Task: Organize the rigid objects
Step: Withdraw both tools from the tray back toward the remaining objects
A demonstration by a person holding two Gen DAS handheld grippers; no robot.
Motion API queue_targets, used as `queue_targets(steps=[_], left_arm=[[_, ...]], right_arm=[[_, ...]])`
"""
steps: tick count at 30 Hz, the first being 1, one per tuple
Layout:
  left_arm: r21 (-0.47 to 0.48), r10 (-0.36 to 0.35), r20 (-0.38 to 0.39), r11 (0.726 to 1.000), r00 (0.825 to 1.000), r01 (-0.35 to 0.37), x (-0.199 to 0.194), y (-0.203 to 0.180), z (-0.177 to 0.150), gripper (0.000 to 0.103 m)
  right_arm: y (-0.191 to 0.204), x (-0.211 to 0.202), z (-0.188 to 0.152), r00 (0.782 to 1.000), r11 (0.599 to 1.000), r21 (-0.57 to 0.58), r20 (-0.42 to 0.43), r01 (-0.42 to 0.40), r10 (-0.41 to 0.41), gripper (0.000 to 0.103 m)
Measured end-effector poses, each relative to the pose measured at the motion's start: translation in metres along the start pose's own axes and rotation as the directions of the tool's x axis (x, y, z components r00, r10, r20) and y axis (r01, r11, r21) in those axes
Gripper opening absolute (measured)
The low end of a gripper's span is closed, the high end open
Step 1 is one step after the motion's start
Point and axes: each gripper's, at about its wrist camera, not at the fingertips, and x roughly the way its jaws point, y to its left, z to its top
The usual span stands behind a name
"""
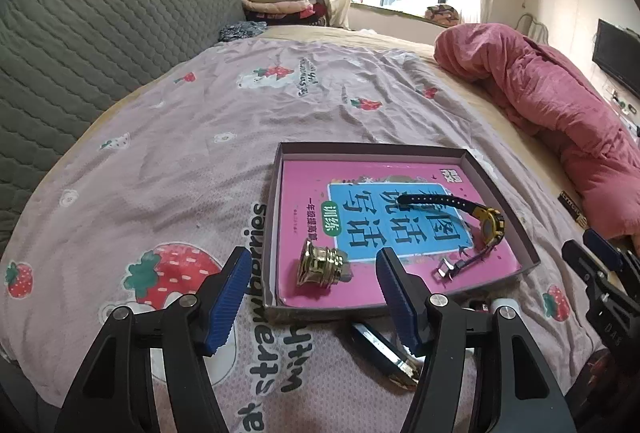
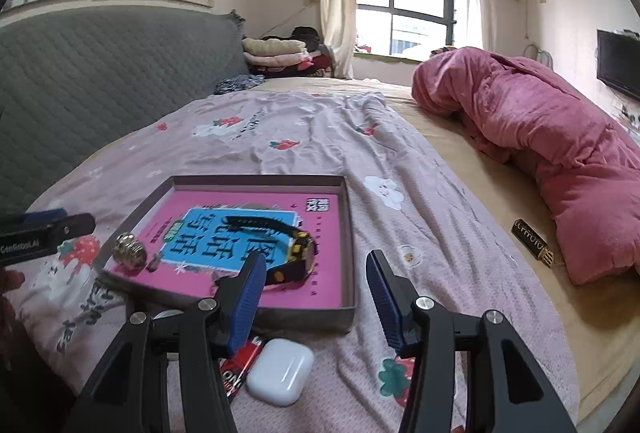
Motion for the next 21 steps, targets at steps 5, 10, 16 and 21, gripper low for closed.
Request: queue_targets(steps=[5,10,16,21], left_arm=[[0.006,-0.003,-0.008,1.0,1.0,0.003,-0.004,-0.003,-0.005,0.066],[0.015,0.001,-0.009,1.0,1.0,-0.001,-0.01,-0.008,-0.008,0.066],[0.027,-0.007,-0.038,1.0,0.999,0.008,-0.013,-0.016,-0.015,0.066],[0.045,-0.007,-0.042,0.999,0.999,0.009,-0.018,-0.021,-0.017,0.066]], right_arm=[[0.013,-0.008,-0.005,1.0,0.999,-0.028,-0.003,-0.03,0.03,0.052],[0.011,-0.013,-0.01,0.999,0.999,-0.029,-0.013,-0.033,0.033,0.052],[0.006,-0.019,-0.016,0.999,0.999,-0.011,-0.031,-0.036,0.036,0.052],[0.006,-0.026,-0.016,0.999,0.999,-0.01,-0.027,-0.032,0.032,0.052]])
